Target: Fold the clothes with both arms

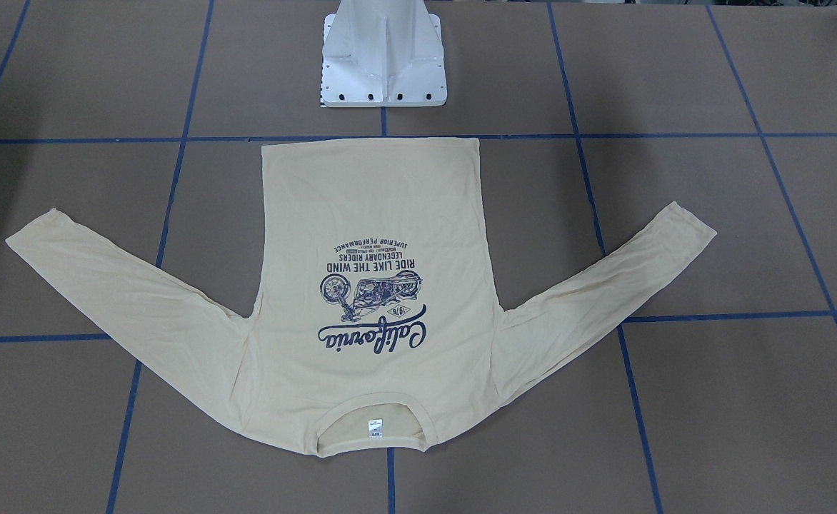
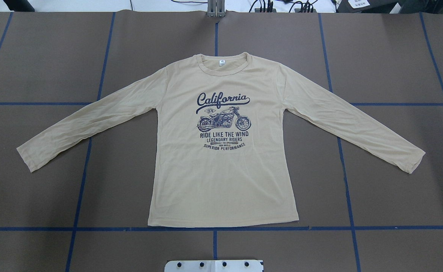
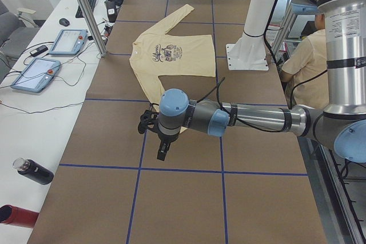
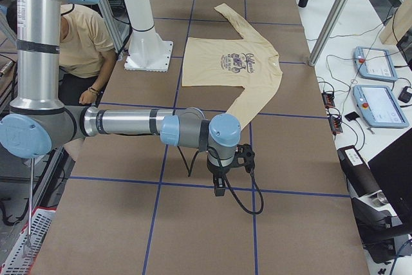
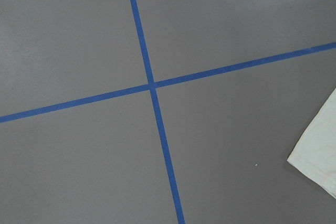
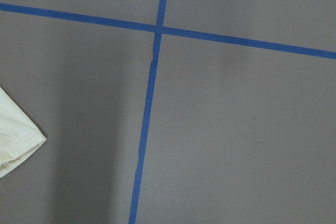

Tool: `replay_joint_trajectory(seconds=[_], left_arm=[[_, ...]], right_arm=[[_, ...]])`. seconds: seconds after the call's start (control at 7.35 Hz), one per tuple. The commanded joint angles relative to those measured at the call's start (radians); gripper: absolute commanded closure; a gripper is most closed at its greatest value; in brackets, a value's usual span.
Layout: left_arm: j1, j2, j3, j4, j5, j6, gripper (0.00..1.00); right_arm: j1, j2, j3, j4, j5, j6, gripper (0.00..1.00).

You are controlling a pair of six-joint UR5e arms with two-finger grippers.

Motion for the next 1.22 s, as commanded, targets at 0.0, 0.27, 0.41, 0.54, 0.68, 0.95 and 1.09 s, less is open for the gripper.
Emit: replay_joint_trajectory(seconds=[0.0, 0.27, 0.41, 0.54, 0.68, 0.95, 1.09], left_arm=[[0.0, 0.0, -0.018, 0.0, -0.001, -0.006, 0.0], [0.0, -0.008, -0.044, -0.006, 0.0, 0.002, 0.0], [0.0, -0.006, -0.067, -0.038, -0.001, 0.0, 0.0], [0.0, -0.008, -0.069, -0.057, 0.003, 0.0, 0.0], [-0.002, -0.008, -0.075, -0.073, -0.001, 0.0, 0.0], [-0.002, -0.024, -0.077, -0.133, 0.002, -0.012, 0.0], [-0.002, -0.034, -0.077, -0.149, 0.008, -0.009, 0.0]], right_arm=[[0.0, -0.002, 0.0, 0.0, -0.002, 0.002, 0.0], [0.0, 0.001, 0.009, 0.002, 0.002, 0.005, 0.0], [0.0, 0.012, 0.027, 0.002, 0.002, 0.005, 0.0], [-0.041, 0.023, 0.031, 0.0, -0.073, 0.009, 0.0], [-0.055, 0.027, 0.078, -0.003, -0.172, 0.012, 0.0], [-0.069, 0.029, 0.134, 0.005, -0.17, 0.014, 0.0], [-0.075, 0.03, 0.176, 0.029, -0.16, 0.014, 0.0]])
